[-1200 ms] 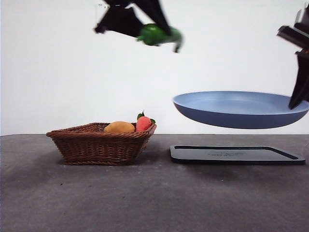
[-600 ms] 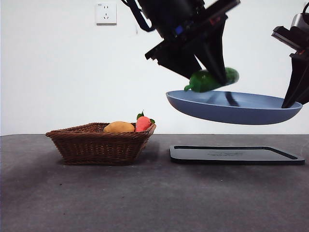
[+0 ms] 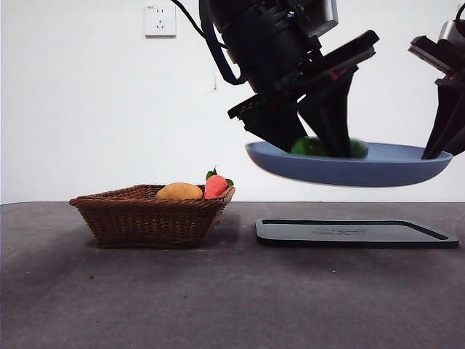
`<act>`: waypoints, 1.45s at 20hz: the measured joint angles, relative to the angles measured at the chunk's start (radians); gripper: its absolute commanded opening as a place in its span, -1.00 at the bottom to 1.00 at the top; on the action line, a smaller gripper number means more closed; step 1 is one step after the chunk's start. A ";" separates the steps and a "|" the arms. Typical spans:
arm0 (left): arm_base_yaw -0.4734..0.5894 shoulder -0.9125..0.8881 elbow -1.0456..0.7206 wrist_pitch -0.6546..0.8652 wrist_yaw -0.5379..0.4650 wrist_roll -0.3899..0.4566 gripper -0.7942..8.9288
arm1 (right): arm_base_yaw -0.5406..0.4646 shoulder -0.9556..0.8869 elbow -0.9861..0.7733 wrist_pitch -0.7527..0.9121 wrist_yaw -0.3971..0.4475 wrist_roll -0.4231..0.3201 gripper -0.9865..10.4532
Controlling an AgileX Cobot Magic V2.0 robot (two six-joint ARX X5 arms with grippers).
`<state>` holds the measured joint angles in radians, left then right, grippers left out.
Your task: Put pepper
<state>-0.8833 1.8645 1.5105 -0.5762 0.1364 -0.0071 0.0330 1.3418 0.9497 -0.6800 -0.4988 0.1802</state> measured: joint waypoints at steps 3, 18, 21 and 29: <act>-0.001 0.000 0.000 0.001 0.000 0.000 -0.32 | 0.000 0.000 0.000 -0.012 -0.004 0.000 -0.82; 0.002 -0.304 0.000 -0.047 -0.003 0.000 -0.32 | -0.001 0.000 0.000 -0.031 0.051 0.038 -0.82; 0.018 -0.428 0.000 -0.072 -0.003 0.000 -0.32 | -0.013 0.025 0.009 0.018 0.088 0.064 -0.82; 0.037 -0.648 0.000 -0.208 -0.006 0.000 -0.32 | -0.056 0.352 0.272 0.027 0.117 0.075 -0.82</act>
<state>-0.8467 1.2167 1.5105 -0.7837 0.1303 -0.0071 -0.0227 1.6939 1.2213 -0.6529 -0.3817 0.2550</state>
